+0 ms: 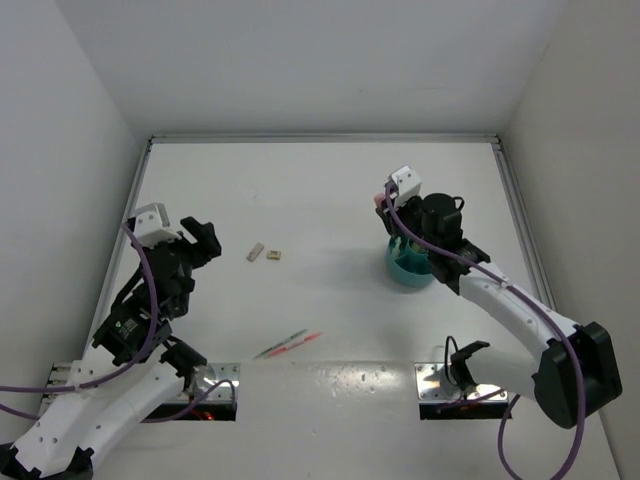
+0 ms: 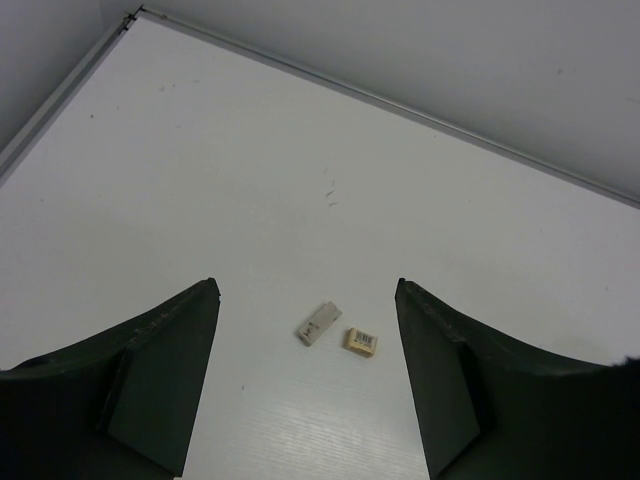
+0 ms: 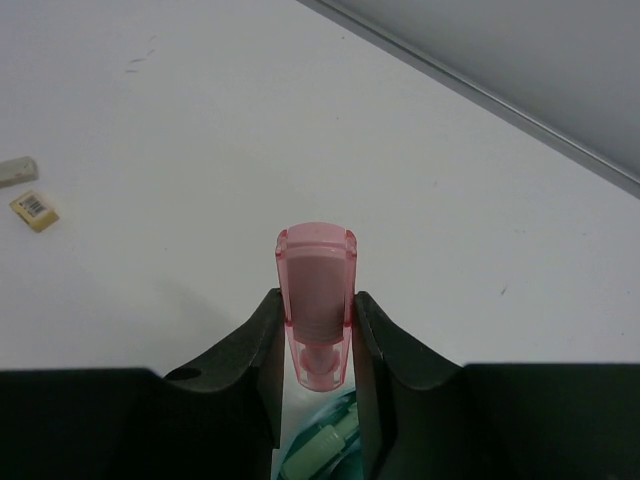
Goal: Sort the stationery into containers
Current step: Place the stationery in the storage box, then pick up the stationery from the center of the board, then place the stationery in the storage box.
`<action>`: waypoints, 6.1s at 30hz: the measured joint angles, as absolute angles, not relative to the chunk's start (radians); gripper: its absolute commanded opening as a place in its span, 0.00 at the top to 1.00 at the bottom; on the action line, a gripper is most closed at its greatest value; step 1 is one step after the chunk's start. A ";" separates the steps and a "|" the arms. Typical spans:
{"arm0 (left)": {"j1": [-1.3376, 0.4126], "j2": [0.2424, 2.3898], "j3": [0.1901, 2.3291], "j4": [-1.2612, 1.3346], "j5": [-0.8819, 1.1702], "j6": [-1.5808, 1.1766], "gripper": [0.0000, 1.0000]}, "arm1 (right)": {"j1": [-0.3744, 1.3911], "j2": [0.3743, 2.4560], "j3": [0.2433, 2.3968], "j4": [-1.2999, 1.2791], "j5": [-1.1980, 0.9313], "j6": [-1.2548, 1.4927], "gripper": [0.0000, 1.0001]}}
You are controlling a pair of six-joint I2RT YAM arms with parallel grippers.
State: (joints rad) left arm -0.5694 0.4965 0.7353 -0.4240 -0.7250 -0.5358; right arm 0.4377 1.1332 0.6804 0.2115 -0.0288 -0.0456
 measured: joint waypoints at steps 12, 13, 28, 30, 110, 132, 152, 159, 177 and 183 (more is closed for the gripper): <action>-0.569 0.510 0.735 -0.413 -0.688 -0.530 0.23 | 0.340 1.166 0.633 0.223 -0.119 -0.033 1.00; -0.569 0.512 0.735 -0.413 -0.683 -0.529 0.23 | 0.333 1.169 0.633 0.220 -0.128 -0.033 1.00; -0.569 0.515 0.735 -0.410 -0.668 -0.528 0.23 | 0.243 1.252 0.632 0.117 -0.290 -0.075 1.00; -0.569 0.515 0.735 -0.411 -0.668 -0.528 0.23 | 0.236 1.265 0.632 0.106 -0.303 -0.080 1.00; -0.306 1.803 1.110 -0.460 -0.093 -0.203 0.55 | 0.178 1.244 1.029 -0.377 -0.681 -0.223 0.96; -0.306 1.891 1.205 -0.466 -0.081 -0.195 0.79 | 0.173 1.244 1.029 -0.378 -0.682 -0.226 0.95; -0.574 1.339 1.163 -0.086 0.117 -0.435 1.00 | 0.170 1.216 0.991 -0.281 -0.327 -0.162 1.00; -0.816 1.401 0.904 0.336 0.086 -0.599 1.00 | 0.163 1.054 0.869 -0.084 0.120 -0.077 1.00; -1.124 1.833 1.026 0.915 -0.443 -0.473 1.00 | 0.130 1.019 0.801 0.077 0.374 0.013 1.00; -1.124 1.953 1.075 0.936 -0.473 -0.445 1.00 | 0.120 1.002 0.796 0.097 0.384 0.019 1.00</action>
